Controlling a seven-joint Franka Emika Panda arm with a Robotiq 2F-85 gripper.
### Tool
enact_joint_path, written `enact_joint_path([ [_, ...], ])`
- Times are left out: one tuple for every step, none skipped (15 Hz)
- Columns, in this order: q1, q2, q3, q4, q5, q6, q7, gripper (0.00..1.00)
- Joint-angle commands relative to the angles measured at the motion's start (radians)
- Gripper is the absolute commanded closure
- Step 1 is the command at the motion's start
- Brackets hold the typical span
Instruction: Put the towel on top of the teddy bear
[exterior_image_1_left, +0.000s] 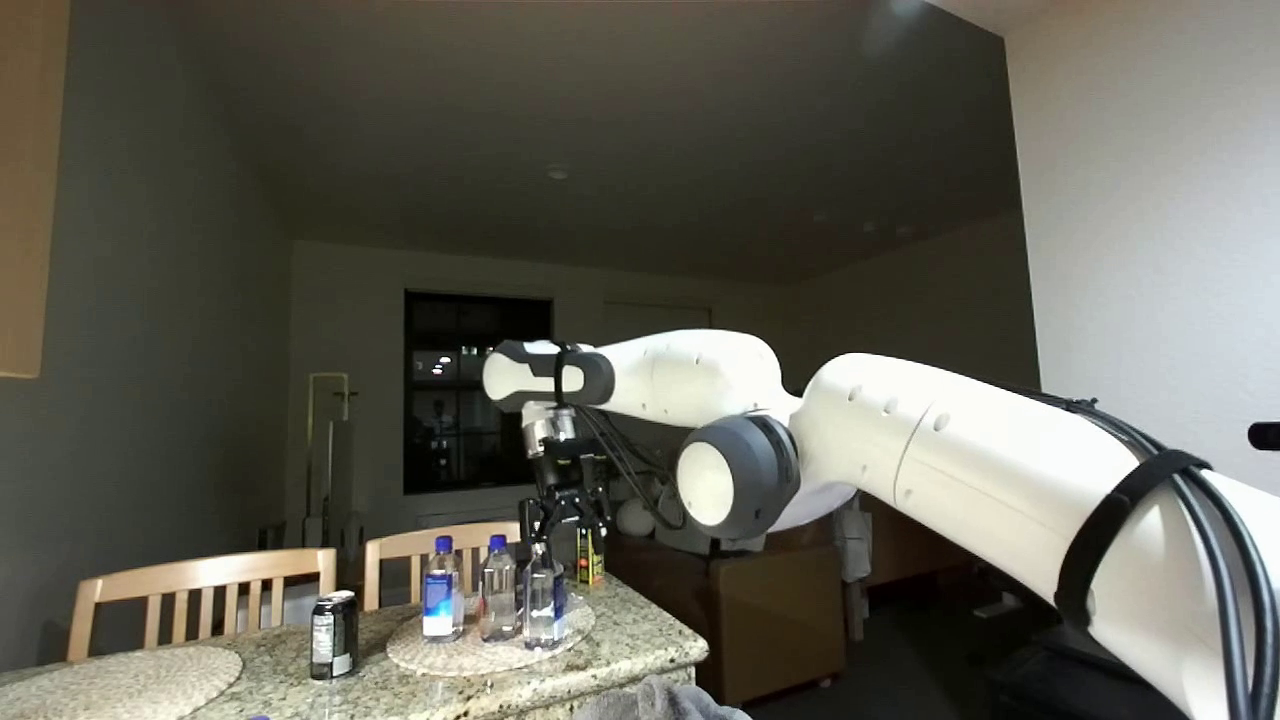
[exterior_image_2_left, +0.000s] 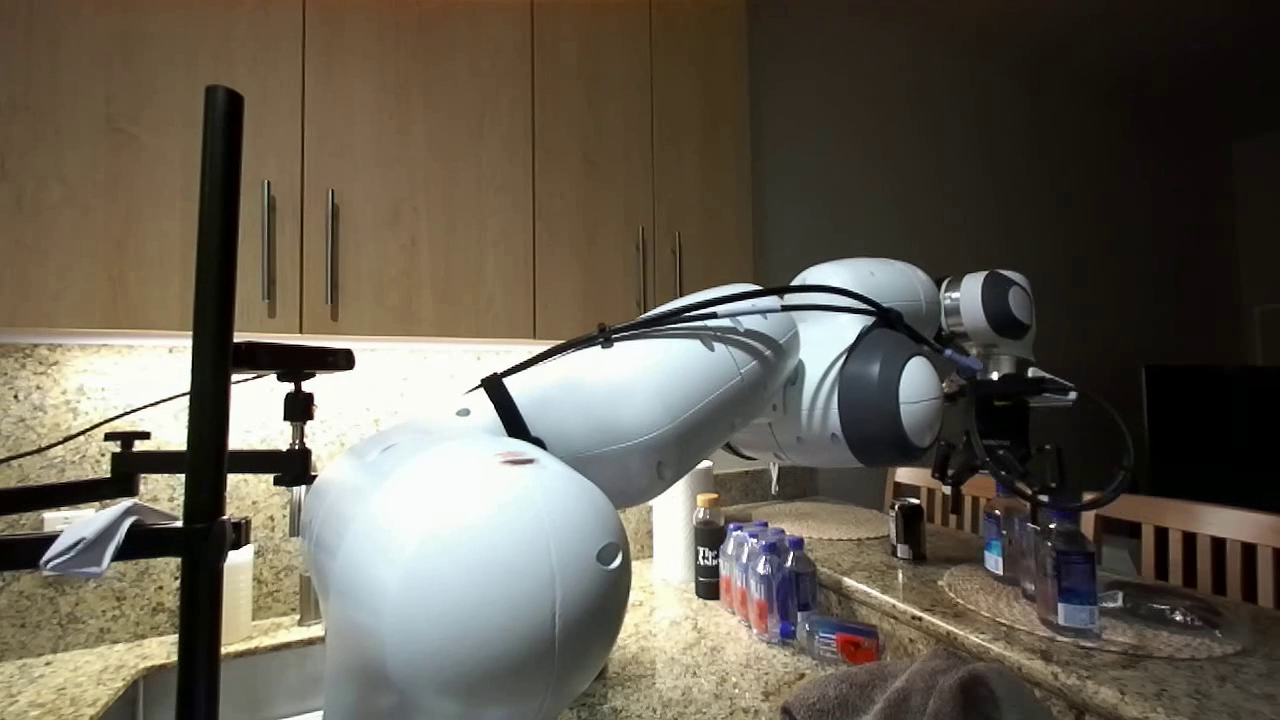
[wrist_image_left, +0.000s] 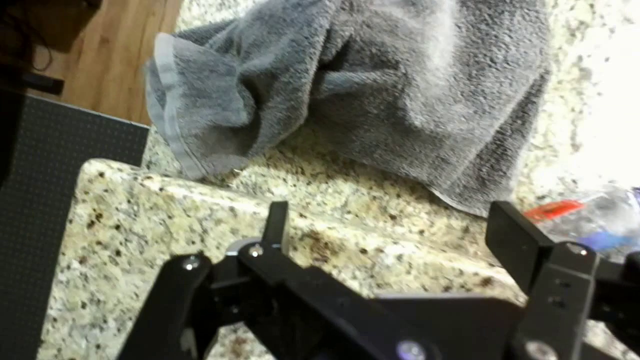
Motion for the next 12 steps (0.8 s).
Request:
enact_joint_path([
  [0.03, -0.054, 0.049, -0.009, 0.029, 0.062, 0.017, 0.0],
  [0.042, -0.064, 0.058, -0.011, 0.031, 0.078, 0.015, 0.0],
  [0.056, -0.075, 0.067, -0.012, 0.034, 0.093, 0.017, 0.0],
  [0.07, -0.083, 0.073, -0.013, 0.034, 0.105, 0.025, 0.0],
  [0.084, -0.092, 0.075, -0.014, 0.033, 0.114, 0.034, 0.0],
  [0.094, -0.098, 0.078, -0.016, 0.034, 0.121, 0.045, 0.0],
  [0.1, -0.105, 0.079, -0.016, 0.035, 0.128, 0.066, 0.0],
  [0.106, -0.11, 0.078, -0.016, 0.035, 0.134, 0.087, 0.0],
  [0.108, -0.118, 0.081, -0.015, 0.04, 0.135, 0.113, 0.0],
  [0.107, -0.124, 0.083, -0.012, 0.046, 0.148, 0.138, 0.0],
  [0.106, -0.129, 0.086, -0.008, 0.051, 0.167, 0.162, 0.0],
  [0.107, -0.134, 0.085, -0.004, 0.053, 0.192, 0.184, 0.0],
])
